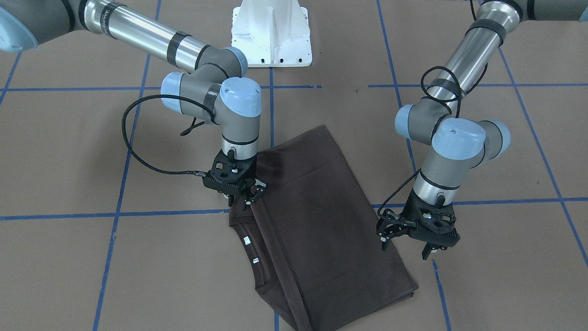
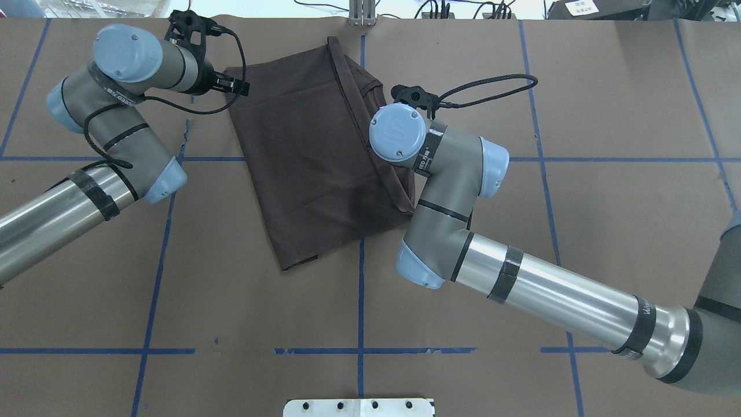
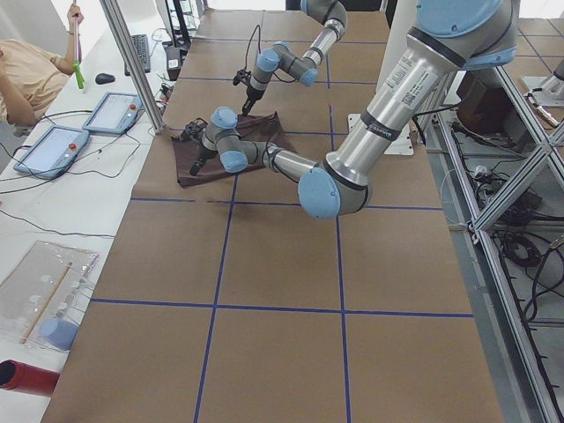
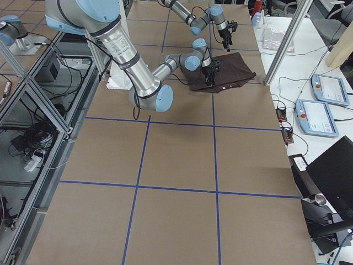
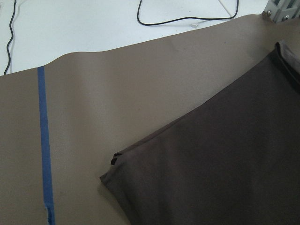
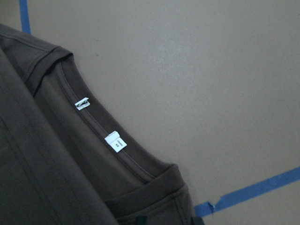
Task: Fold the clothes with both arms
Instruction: 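Move the right gripper over the shirt to its collar edge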
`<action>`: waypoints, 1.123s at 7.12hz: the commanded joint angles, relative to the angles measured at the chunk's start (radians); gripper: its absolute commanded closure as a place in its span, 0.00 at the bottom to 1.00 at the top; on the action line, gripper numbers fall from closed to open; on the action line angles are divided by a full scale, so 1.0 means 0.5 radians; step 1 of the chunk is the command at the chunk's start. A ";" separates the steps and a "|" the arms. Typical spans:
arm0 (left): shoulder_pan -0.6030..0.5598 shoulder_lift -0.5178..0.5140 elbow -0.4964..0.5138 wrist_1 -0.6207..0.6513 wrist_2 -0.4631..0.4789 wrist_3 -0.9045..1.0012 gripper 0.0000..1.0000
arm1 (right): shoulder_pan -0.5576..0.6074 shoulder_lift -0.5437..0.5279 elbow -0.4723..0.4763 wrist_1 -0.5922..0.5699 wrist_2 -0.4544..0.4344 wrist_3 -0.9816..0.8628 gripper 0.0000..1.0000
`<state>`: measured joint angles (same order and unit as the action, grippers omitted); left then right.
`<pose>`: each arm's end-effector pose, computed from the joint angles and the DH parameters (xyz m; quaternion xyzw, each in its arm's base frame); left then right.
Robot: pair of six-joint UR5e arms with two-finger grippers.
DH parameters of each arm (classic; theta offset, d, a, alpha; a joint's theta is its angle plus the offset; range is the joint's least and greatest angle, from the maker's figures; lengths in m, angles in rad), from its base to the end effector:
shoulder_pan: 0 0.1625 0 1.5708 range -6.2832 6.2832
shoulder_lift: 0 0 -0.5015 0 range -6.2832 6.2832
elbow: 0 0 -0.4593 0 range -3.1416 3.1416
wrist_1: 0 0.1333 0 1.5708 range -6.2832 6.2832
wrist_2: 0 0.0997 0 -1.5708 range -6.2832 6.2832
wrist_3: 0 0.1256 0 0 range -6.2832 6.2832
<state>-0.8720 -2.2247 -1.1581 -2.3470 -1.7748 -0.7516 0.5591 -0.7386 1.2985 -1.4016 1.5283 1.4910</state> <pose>0.5016 -0.7646 0.4307 0.3036 0.3879 0.0266 0.8698 -0.7046 -0.6044 0.2834 0.1308 -0.3322 0.2291 0.9056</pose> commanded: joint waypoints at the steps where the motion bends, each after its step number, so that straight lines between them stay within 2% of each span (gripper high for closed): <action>1: 0.004 0.001 0.000 0.000 0.000 0.000 0.00 | -0.017 -0.029 0.011 -0.019 -0.019 -0.015 0.57; 3: 0.011 0.001 0.003 0.000 0.000 0.000 0.00 | -0.057 -0.054 0.011 -0.019 -0.068 -0.015 0.57; 4: 0.014 0.001 0.003 0.000 0.000 -0.003 0.00 | -0.060 -0.051 0.005 -0.013 -0.068 -0.015 0.61; 5: 0.014 0.001 0.003 0.000 0.000 0.000 0.00 | -0.063 -0.045 -0.001 -0.007 -0.068 -0.012 0.72; 7: 0.014 0.001 0.003 0.000 0.000 -0.003 0.00 | -0.078 -0.066 -0.002 -0.010 -0.074 -0.012 1.00; 8: 0.014 0.001 0.000 0.000 0.000 -0.024 0.00 | -0.078 -0.066 -0.002 -0.013 -0.090 -0.015 1.00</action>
<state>-0.8653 -2.2239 -1.1569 -2.3470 -1.7748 -0.7554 0.5220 -0.7681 1.2989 -1.4066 1.4896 1.4845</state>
